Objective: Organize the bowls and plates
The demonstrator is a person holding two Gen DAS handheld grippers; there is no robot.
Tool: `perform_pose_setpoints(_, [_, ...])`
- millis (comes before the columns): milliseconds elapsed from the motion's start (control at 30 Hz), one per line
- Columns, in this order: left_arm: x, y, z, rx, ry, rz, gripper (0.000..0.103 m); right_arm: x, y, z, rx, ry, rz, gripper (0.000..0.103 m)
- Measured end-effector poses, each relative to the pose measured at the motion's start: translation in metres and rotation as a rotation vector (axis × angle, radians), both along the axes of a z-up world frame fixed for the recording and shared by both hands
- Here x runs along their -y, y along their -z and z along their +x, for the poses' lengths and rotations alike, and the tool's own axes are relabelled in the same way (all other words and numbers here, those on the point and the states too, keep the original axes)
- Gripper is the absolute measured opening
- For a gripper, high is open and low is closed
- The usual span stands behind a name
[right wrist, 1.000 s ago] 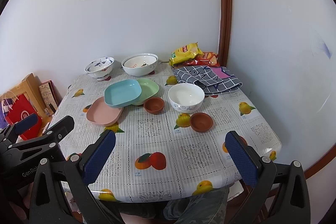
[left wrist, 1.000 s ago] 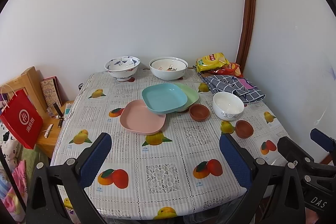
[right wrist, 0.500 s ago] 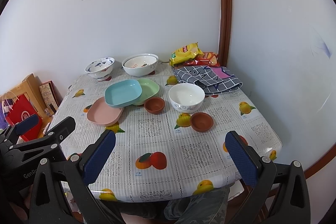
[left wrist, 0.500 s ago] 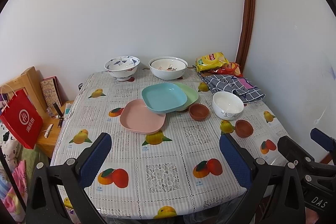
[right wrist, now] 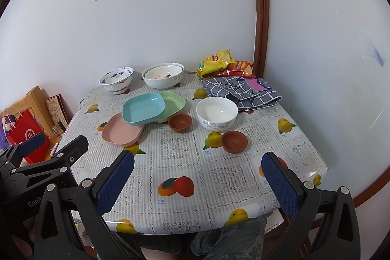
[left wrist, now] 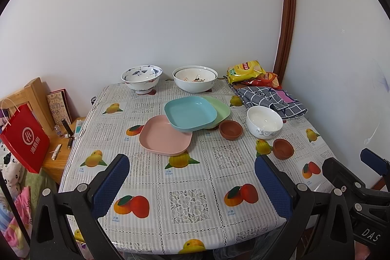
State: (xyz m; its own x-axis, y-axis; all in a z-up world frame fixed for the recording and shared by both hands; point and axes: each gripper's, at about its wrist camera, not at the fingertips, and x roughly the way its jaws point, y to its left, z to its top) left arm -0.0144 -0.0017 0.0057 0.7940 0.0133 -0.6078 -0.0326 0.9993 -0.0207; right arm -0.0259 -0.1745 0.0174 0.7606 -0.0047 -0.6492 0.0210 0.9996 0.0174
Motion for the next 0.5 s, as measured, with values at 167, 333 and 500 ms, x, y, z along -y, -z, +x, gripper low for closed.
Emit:
perform_pose_setpoints(167, [0.0003,-0.0002,0.0004,0.000,0.001,0.000,0.103,-0.0005,-0.0003,-0.0013,0.002,0.000,0.002,0.103])
perform_pose_setpoints(333, [0.0002,0.0001,-0.0004,-0.001,0.001,0.002,0.103,0.0000,-0.0001,-0.0011,0.002,0.000,0.002,0.103])
perform_pose_setpoints(500, [0.0010,-0.0001,-0.0004,0.000,0.004,0.002,0.103,0.0011,-0.0005,-0.0009,0.006,-0.001,0.005,0.103])
